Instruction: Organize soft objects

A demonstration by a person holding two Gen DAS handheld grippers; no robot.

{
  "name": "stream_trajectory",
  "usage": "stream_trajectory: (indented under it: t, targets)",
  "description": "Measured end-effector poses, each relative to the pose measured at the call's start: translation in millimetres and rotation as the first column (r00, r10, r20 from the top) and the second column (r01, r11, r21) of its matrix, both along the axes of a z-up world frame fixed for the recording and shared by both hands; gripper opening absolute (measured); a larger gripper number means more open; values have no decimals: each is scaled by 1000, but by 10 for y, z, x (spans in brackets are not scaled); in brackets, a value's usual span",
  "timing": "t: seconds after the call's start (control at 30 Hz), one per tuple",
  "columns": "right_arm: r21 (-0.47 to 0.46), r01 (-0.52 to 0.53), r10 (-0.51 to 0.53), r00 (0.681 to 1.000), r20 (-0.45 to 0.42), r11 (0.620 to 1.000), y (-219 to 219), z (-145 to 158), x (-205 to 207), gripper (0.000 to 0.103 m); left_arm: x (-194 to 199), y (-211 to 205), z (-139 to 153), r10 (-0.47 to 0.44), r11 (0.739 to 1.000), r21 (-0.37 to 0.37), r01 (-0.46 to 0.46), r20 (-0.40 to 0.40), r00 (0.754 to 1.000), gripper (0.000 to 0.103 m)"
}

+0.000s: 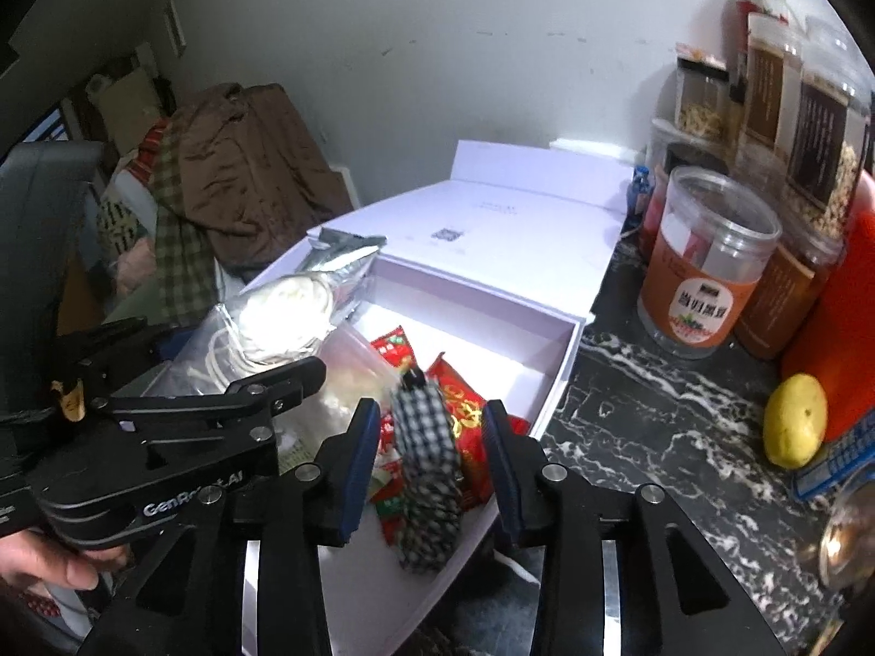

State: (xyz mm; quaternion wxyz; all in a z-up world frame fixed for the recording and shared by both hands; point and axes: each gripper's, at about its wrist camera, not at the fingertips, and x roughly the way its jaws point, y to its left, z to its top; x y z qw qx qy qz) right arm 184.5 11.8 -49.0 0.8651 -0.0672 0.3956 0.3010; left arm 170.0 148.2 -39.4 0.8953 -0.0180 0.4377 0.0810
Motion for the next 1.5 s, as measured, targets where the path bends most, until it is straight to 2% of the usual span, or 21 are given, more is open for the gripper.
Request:
stream_trajectory:
  t: [0.1,0.27,0.37,0.47,0.6,0.83,0.9,0.97,1.0,1.27,1.5]
  targets:
    - [11,0,-1,1000,26,1000,-18,130,-43,44,-5,-4,71,16,1000,8,-16,1,1000,59]
    - [34,-10,7,996,85,999,-56,378,-139,44,-72,-26,251,23,1000,21,-23,31,999,59]
    - [50,-13,7,993,119,999,-85,524,-216,44,-131,-47,375,21,1000,-4,-21,49,999,59]
    - [59,-12,3,989,148,998,-114,665,-283,48,-189,-92,501,20,1000,22,-22,81,996,60]
    - [62,-9,-2,983,184,998,-138,831,-363,49,-237,-123,627,14,999,41,-18,102,995,60]
    - [66,-8,-7,976,219,998,-174,988,-493,52,-294,-72,740,28,999,32,-32,117,993,60]
    - [63,-7,-8,974,227,998,-177,1000,-527,52,-291,-52,732,34,999,29,-38,109,993,65]
    - [61,-7,-8,972,233,998,-182,1015,-559,53,-298,-50,733,33,999,32,-37,117,993,100]
    - [58,-6,-8,972,236,998,-184,1019,-570,54,-317,-57,748,36,998,40,-42,129,991,103]
    - [65,5,-22,967,255,998,-236,1110,-675,54,-494,-68,926,45,997,55,-55,174,984,103]
    - [85,0,-25,956,291,996,-297,1269,-867,56,-785,-98,1158,41,998,34,-50,230,972,103]
